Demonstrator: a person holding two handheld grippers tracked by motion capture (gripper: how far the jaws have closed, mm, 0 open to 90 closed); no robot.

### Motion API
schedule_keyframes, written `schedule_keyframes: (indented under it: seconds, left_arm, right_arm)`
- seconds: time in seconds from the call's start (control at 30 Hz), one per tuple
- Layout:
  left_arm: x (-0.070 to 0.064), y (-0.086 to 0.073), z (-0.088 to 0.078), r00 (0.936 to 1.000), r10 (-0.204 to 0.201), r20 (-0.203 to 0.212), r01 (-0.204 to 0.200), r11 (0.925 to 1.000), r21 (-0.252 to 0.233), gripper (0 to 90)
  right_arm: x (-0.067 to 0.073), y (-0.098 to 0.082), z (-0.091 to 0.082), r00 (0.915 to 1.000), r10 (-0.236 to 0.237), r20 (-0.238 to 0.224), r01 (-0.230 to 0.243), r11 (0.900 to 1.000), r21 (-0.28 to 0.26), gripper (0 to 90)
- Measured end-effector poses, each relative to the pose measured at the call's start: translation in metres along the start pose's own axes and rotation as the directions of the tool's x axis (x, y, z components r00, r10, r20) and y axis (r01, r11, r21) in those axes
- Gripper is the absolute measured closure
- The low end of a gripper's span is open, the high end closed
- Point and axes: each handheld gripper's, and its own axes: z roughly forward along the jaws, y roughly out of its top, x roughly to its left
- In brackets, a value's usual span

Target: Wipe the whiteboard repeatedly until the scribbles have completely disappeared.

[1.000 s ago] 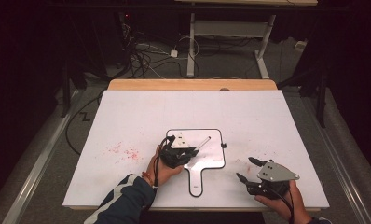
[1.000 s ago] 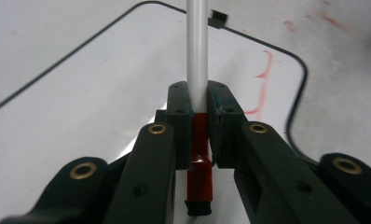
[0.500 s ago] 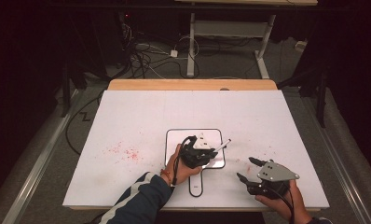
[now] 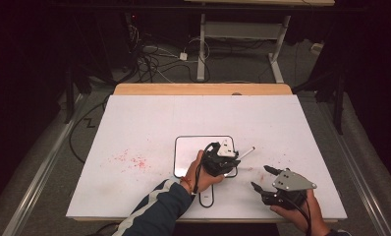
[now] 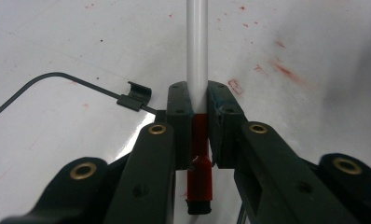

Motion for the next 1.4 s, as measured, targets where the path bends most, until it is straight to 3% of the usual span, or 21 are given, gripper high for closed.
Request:
schedule_keyframes:
  seconds: [0.3,0.5,0.7,0.97,1.17,1.27,1.4]
  left_arm:
    - [-0.003,-0.002,-0.011,0.9999,0.017,-0.002,-0.017,0.9996,-0.024,78.2]
    - [-0.004,-0.008,-0.025,0.9995,0.031,-0.007,-0.032,0.9972,-0.067,78.2]
    - [-0.006,-0.013,-0.036,0.9992,0.039,-0.014,-0.04,0.9928,-0.113,78.2]
    - [-0.011,-0.018,-0.042,0.9979,0.061,-0.024,-0.063,0.9896,-0.129,78.1]
    - [-0.013,-0.022,-0.043,0.9965,0.073,-0.041,-0.077,0.9889,-0.127,78.1]
    - [-0.015,-0.023,-0.045,0.9941,0.092,-0.058,-0.099,0.9871,-0.126,78.1]
    - [-0.016,-0.026,-0.047,0.9908,0.112,-0.076,-0.12,0.9865,-0.111,78.1]
  right_arm:
    - [-0.006,-0.001,0.002,0.9994,0.033,0.004,-0.033,0.999,-0.004,35.5]
    - [-0.017,0.002,0.008,0.993,0.118,-0.01,-0.118,0.993,-0.026,36.8]
    - [-0.025,0.013,0.02,0.9703,0.229,-0.079,-0.234,0.97,-0.063,38.1]
    - [-0.027,0.035,0.032,0.9372,0.297,-0.182,-0.322,0.939,-0.123,42.2]
    - [-0.024,0.046,0.039,0.9238,0.311,-0.223,-0.347,0.927,-0.142,50.6]
    - [-0.023,0.049,0.044,0.9236,0.311,-0.224,-0.346,0.927,-0.141,56.1]
    - [-0.021,0.053,0.049,0.9175,0.318,-0.24,-0.355,0.926,-0.132,63.2]
